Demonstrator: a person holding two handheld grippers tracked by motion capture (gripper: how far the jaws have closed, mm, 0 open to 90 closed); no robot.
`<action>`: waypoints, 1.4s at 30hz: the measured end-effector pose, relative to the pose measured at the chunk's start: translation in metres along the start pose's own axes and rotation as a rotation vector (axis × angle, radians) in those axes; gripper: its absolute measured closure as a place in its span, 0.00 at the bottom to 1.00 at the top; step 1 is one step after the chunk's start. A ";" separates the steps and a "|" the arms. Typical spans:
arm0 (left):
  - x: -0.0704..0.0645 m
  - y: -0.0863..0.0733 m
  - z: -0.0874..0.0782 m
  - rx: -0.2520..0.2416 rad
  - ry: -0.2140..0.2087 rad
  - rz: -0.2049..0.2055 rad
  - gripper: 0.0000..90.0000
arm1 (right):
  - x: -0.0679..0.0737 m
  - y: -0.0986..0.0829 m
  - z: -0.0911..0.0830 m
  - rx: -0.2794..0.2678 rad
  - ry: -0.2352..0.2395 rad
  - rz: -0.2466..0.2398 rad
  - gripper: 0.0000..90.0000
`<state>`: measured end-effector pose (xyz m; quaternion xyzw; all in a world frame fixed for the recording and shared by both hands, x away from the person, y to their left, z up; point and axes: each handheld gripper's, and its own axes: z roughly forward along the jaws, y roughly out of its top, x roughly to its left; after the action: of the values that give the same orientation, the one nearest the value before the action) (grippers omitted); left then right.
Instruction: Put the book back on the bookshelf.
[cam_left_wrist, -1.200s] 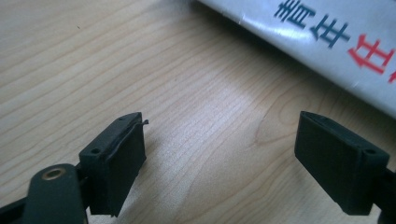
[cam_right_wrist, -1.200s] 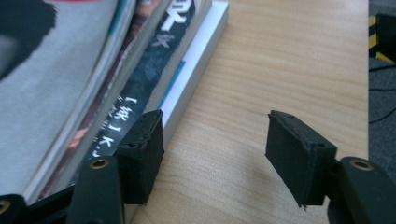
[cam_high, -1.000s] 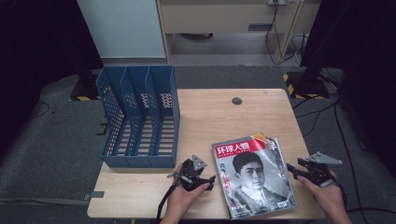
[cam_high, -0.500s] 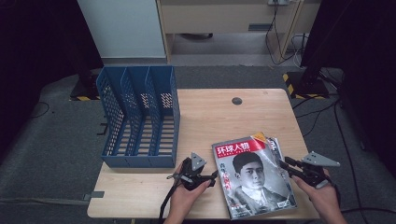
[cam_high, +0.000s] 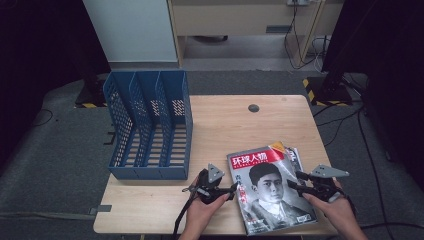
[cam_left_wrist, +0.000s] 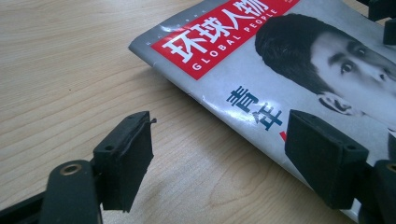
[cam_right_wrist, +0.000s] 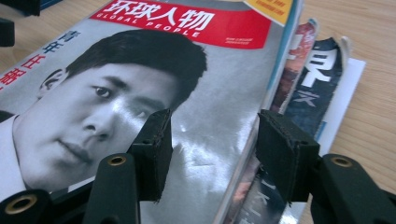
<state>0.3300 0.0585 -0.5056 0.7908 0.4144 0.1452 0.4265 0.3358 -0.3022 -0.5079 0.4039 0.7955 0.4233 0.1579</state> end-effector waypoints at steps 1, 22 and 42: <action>0.000 0.000 0.000 0.000 0.000 0.000 0.25 | 0.000 0.000 0.000 0.000 0.000 0.000 0.50; 0.009 0.004 0.015 0.011 -0.059 -0.056 0.18 | 0.007 -0.001 0.004 0.008 0.031 -0.035 0.41; 0.008 0.010 0.044 0.105 -0.166 -0.113 0.11 | 0.009 0.001 0.005 0.023 0.016 -0.025 0.41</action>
<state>0.3656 0.0372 -0.5243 0.7966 0.4286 0.0331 0.4250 0.3330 -0.2923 -0.5093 0.3921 0.8066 0.4154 0.1521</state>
